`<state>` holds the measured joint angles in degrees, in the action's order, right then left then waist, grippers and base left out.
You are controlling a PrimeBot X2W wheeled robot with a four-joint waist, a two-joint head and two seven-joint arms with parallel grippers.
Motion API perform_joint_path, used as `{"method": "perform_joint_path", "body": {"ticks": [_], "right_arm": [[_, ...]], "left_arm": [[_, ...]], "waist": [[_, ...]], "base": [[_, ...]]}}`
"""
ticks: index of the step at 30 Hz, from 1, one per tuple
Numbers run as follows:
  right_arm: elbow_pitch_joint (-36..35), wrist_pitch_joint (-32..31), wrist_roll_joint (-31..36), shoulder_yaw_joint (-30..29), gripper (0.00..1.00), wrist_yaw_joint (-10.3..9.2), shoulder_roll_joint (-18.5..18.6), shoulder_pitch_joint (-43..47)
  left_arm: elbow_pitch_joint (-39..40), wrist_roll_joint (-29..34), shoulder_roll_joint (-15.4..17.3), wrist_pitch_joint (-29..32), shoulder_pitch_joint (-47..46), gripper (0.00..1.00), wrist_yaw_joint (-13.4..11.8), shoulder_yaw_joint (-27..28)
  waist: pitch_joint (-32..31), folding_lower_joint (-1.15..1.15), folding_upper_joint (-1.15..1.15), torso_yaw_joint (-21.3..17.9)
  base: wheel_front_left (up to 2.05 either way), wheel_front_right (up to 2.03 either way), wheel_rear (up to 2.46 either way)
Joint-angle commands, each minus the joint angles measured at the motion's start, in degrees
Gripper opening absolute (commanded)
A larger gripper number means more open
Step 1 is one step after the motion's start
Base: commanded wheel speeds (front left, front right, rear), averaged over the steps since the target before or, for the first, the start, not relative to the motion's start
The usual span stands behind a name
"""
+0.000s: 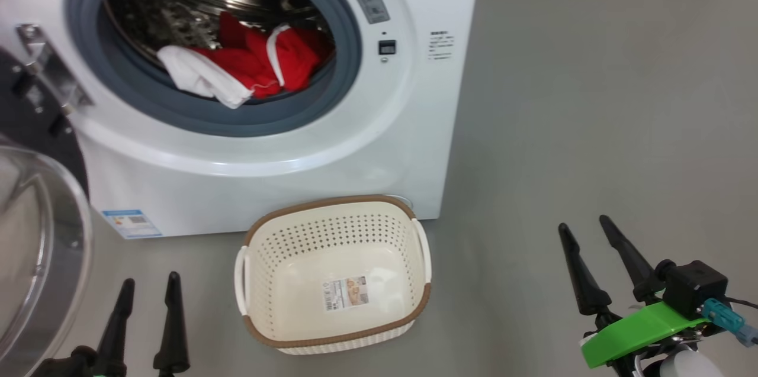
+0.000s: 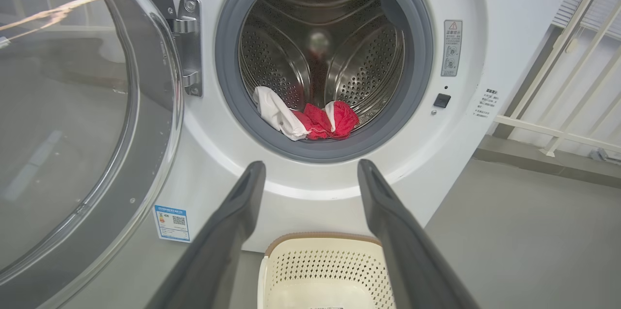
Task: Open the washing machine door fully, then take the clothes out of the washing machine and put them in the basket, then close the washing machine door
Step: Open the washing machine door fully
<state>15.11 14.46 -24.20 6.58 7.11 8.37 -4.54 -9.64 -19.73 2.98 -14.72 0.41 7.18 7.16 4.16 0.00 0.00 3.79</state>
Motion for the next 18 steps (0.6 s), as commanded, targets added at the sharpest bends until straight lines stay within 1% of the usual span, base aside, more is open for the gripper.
{"method": "perform_joint_path", "body": {"ticks": [1,9,18], "right_arm": [[-1.7,0.5,-0.1,0.6,1.0,0.37,0.3,0.1],[-2.3,0.5,0.2,-1.4,1.0,0.37,0.2,0.2],[-2.6,0.5,0.2,-2.7,1.0,0.37,0.3,0.8]], "left_arm": [[1.6,-0.4,1.4,-0.3,0.1,1.0,0.3,1.3],[2.6,-1.6,1.2,-0.3,0.1,1.0,0.3,-1.3],[3.1,-1.5,1.4,-0.3,0.0,1.0,0.3,-2.2]], "waist": [[0.7,0.0,0.0,-1.6],[1.7,0.0,0.0,-4.9],[1.8,0.0,0.0,-6.1]], "base": [[0.0,0.0,0.0],[0.0,0.0,0.0],[0.0,0.0,0.0]]}}
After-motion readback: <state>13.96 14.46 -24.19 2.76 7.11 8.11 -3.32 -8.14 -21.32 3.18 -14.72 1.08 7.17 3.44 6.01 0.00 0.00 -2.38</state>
